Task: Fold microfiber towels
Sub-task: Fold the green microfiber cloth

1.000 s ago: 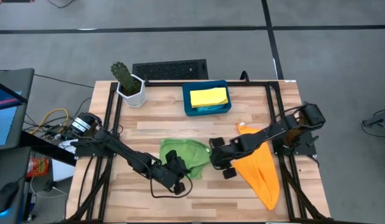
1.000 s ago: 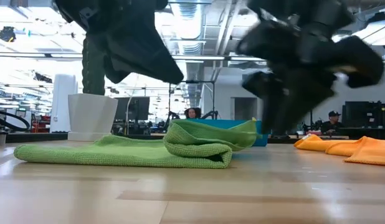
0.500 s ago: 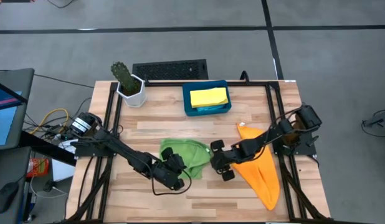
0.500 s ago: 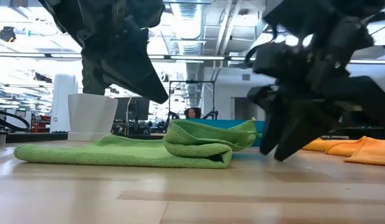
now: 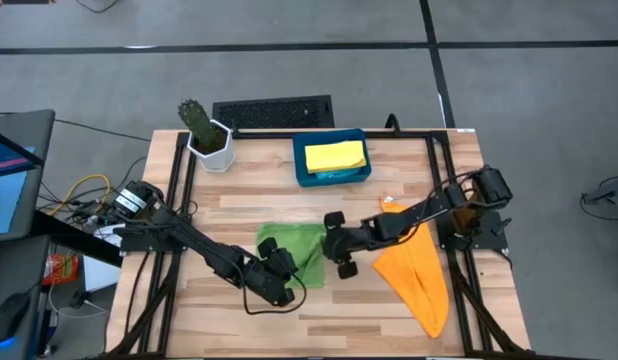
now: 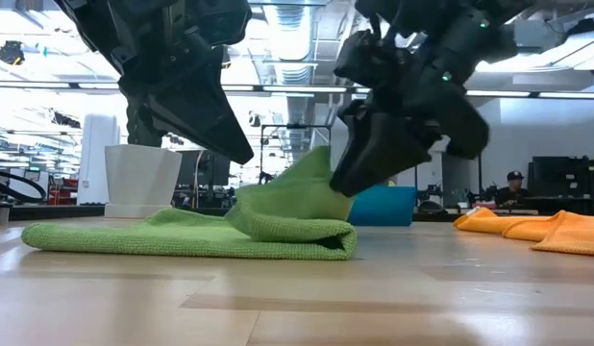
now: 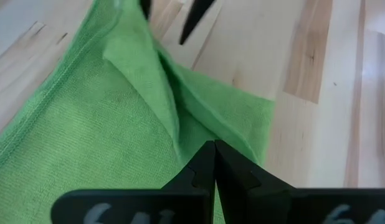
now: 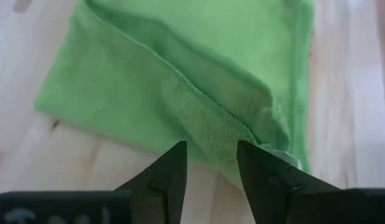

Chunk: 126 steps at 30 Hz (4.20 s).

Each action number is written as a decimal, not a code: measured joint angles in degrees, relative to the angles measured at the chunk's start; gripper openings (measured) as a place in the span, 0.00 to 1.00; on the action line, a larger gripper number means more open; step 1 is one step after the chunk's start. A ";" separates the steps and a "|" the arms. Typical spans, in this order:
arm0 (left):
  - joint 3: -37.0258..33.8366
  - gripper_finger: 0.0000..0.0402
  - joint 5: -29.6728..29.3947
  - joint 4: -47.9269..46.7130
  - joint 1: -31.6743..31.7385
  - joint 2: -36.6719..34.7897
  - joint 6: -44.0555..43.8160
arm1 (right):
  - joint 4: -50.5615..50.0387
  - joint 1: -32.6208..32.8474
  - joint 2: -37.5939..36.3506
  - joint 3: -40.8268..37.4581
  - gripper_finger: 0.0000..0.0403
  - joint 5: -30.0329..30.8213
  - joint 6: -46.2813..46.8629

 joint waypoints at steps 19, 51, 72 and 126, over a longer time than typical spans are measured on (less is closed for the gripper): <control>0.00 0.00 0.49 -1.84 -0.65 0.00 -0.30 | 9.02 -2.34 -3.33 0.65 0.39 1.22 -1.03; 0.02 0.00 -3.57 -7.46 -4.70 0.02 -4.50 | 31.67 7.88 16.00 0.31 0.10 -4.40 18.15; 0.02 0.00 -7.69 -7.15 -4.55 0.02 -5.12 | 37.20 8.06 20.26 2.50 0.06 -1.89 19.93; -3.90 0.03 -10.20 -21.47 -21.05 -1.79 -58.67 | 52.19 16.06 25.33 -2.96 0.05 13.04 33.26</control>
